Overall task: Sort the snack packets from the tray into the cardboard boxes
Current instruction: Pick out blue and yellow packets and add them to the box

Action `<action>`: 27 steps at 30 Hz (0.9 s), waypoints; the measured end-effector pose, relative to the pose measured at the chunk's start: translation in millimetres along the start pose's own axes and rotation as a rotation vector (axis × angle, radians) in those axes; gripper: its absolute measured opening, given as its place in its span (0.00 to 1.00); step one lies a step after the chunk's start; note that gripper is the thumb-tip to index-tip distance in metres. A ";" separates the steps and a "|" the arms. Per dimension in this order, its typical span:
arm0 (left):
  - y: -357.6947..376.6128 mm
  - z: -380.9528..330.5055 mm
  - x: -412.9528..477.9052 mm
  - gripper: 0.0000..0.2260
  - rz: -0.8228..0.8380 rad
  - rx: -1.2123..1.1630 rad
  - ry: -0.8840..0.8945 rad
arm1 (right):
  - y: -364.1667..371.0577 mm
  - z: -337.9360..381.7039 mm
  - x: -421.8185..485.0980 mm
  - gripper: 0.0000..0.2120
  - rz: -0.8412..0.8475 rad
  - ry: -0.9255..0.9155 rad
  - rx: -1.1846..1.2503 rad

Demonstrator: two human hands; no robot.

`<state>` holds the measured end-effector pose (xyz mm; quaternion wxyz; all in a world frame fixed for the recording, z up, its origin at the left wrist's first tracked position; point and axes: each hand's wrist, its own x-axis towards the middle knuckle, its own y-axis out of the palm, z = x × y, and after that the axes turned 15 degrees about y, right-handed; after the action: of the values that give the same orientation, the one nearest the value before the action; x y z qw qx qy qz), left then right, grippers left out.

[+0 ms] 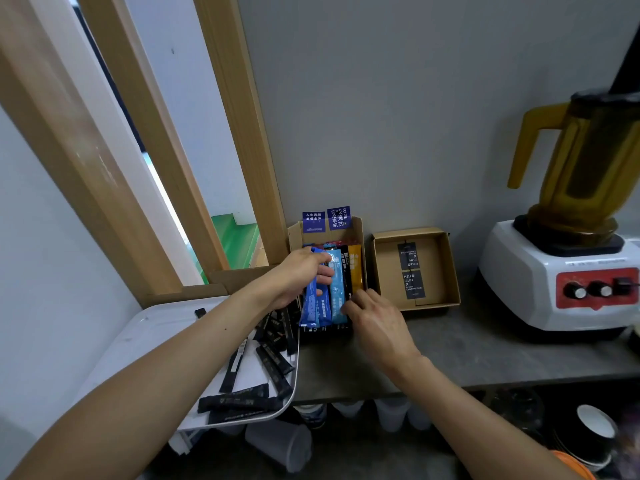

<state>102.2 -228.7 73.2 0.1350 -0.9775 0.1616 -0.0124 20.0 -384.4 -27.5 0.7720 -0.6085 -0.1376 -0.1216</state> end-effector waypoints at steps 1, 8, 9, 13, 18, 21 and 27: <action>-1.0 -0.9 -0.7 0.14 0.001 0.004 0.005 | 0.5 2.4 -0.2 0.15 -0.010 -0.010 0.006; -0.6 0.4 0.5 0.14 -0.031 0.023 0.008 | 5.9 22.4 10.4 0.15 0.062 -0.041 0.009; 1.2 1.9 1.0 0.14 -0.043 0.010 0.007 | 6.8 24.0 12.0 0.15 0.072 -0.030 0.000; 9.6 3.4 0.5 0.12 -0.086 -0.003 0.009 | 7.6 27.3 15.9 0.16 0.090 -0.007 -0.042; 11.3 -0.2 -3.0 0.13 -0.079 -0.031 0.007 | 6.0 27.4 16.0 0.17 0.117 0.002 -0.051; 6.8 -0.2 -1.9 0.11 -0.092 -0.065 0.022 | 3.2 24.8 12.1 0.15 0.123 -0.005 0.014; -4.1 -11.5 -10.9 0.10 -0.076 -0.283 0.037 | -6.5 24.3 4.3 0.09 0.020 0.200 0.469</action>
<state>92.3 -224.5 85.6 -0.0075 -0.9918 0.1271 -0.0128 20.1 -362.4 -14.7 0.9030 -0.3989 -0.0788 -0.1384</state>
